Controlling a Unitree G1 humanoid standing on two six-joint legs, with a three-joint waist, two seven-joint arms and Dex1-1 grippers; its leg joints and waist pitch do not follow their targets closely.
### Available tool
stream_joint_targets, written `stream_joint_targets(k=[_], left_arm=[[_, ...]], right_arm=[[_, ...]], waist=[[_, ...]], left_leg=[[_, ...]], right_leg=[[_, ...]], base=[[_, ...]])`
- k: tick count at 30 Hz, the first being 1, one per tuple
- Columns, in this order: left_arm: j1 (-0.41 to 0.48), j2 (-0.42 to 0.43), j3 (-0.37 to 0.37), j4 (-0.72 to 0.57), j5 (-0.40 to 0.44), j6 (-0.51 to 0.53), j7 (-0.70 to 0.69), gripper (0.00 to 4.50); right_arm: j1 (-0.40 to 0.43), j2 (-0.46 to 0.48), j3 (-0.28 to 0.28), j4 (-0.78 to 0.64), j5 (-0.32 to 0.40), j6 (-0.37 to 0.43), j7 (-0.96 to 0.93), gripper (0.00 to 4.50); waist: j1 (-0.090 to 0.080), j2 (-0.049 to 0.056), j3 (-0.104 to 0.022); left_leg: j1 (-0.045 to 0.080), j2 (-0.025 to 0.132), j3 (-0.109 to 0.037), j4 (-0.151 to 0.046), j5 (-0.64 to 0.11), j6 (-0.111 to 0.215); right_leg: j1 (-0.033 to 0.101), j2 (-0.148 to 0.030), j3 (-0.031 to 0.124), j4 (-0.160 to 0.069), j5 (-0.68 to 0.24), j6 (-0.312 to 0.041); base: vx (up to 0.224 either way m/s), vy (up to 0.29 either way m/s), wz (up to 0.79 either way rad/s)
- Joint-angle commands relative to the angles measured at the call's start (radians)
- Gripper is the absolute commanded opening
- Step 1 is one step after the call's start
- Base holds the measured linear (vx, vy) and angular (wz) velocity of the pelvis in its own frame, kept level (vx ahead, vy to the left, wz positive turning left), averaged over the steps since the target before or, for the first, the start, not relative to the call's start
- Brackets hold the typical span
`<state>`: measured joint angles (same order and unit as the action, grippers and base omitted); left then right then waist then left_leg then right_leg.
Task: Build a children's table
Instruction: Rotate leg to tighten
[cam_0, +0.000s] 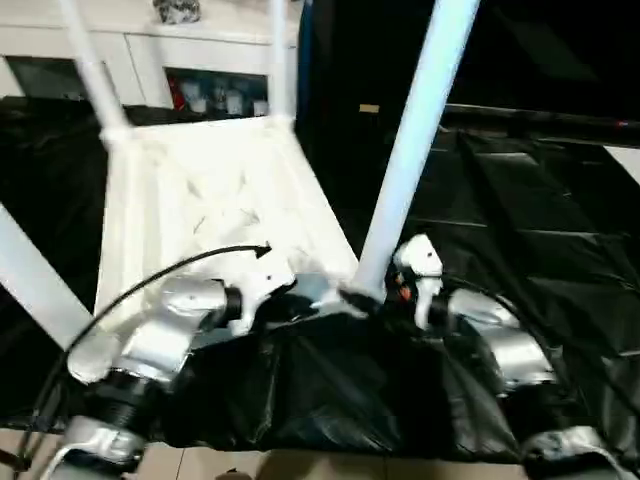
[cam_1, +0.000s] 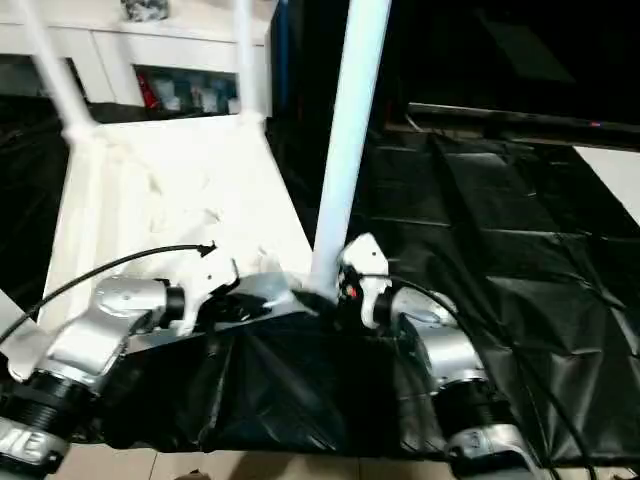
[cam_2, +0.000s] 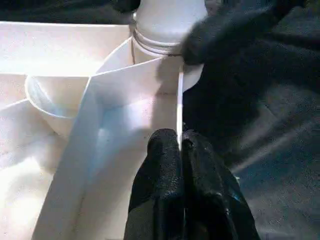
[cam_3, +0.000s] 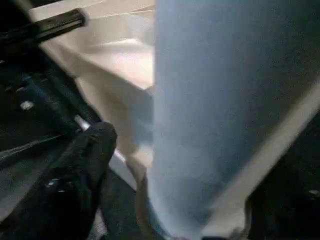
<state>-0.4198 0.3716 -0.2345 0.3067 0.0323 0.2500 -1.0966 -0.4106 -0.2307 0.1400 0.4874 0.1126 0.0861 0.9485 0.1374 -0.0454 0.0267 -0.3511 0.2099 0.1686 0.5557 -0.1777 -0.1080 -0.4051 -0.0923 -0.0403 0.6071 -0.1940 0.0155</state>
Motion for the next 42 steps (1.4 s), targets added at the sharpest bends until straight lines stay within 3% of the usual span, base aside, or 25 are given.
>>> stream_joint_targets(k=[1,3,7,12,16,26,37,42], left_arm=[[-0.015,0.009,0.001,-0.044,-0.061,-0.052,-0.058,0.0],[-0.021,0.069,-0.001,-0.02,-0.066,-0.072,-0.133,0.0],[-0.026,0.096,-0.003,-0.004,-0.071,-0.086,-0.173,0.0],[-0.048,0.122,-0.005,0.029,-0.074,-0.103,-0.213,0.0],[-0.061,0.126,-0.008,0.049,-0.081,-0.118,-0.228,0.0],[-0.067,0.126,-0.012,0.074,-0.081,-0.138,-0.24,0.0],[-0.051,0.119,0.001,0.067,-0.091,-0.136,-0.211,0.0],[-0.041,0.07,0.015,0.063,-0.069,-0.107,-0.091,0.0]], right_arm=[[0.034,-0.028,0.09,-0.006,-0.017,0.016,0.127,4.23],[0.041,-0.094,0.128,-0.045,-0.003,0.008,0.259,4.23],[0.042,-0.114,0.138,-0.066,0.018,0.02,0.311,4.23],[0.045,-0.133,0.161,-0.091,0.03,0.036,0.374,3.68],[0.047,-0.135,0.171,-0.1,0.033,0.042,0.393,3.5],[0.067,-0.14,0.192,-0.126,0.043,0.056,0.415,2.68],[0.091,-0.13,0.194,-0.142,0.053,0.076,0.407,2.1],[0.113,-0.089,0.177,-0.127,0.036,0.083,0.307,2.07]], waist=[[-0.002,0.0,-0.042],[0.005,0.001,-0.042],[0.011,0.001,-0.041],[0.015,-0.002,-0.04],[0.017,-0.003,-0.04],[0.028,-0.004,-0.042],[0.029,-0.007,-0.042],[0.029,-0.004,-0.04]], left_leg=[[0.0,0.011,0.008,-0.063,-0.223,0.046],[0.004,0.014,0.009,-0.062,-0.23,0.055],[0.002,0.016,0.011,-0.061,-0.22,0.052],[0.003,0.015,0.012,-0.06,-0.225,0.041],[0.004,0.016,0.011,-0.061,-0.232,0.031],[0.005,0.015,0.012,-0.058,-0.211,0.03],[0.005,0.016,0.011,-0.057,-0.217,0.026],[0.004,0.016,0.011,-0.06,-0.228,0.021]], right_leg=[[0.046,-0.031,0.027,-0.065,-0.115,-0.193],[0.045,-0.03,0.027,-0.064,-0.111,-0.199],[0.045,-0.031,0.026,-0.059,-0.092,-0.216],[0.046,-0.032,0.026,-0.058,-0.105,-0.218],[0.045,-0.034,0.027,-0.059,-0.128,-0.213],[0.047,-0.032,0.025,-0.053,-0.086,-0.219],[0.046,-0.034,0.026,-0.054,-0.111,-0.209],[0.045,-0.035,0.027,-0.056,-0.128,-0.205]], base=[[0.0,0.0,0.0],[0.0,0.0,0.0],[0.0,0.0,0.0],[0.0,0.0,0.0],[0.0,0.0,0.0],[0.0,0.0,0.0],[0.0,0.0,0.0],[0.0,0.0,0.0]])
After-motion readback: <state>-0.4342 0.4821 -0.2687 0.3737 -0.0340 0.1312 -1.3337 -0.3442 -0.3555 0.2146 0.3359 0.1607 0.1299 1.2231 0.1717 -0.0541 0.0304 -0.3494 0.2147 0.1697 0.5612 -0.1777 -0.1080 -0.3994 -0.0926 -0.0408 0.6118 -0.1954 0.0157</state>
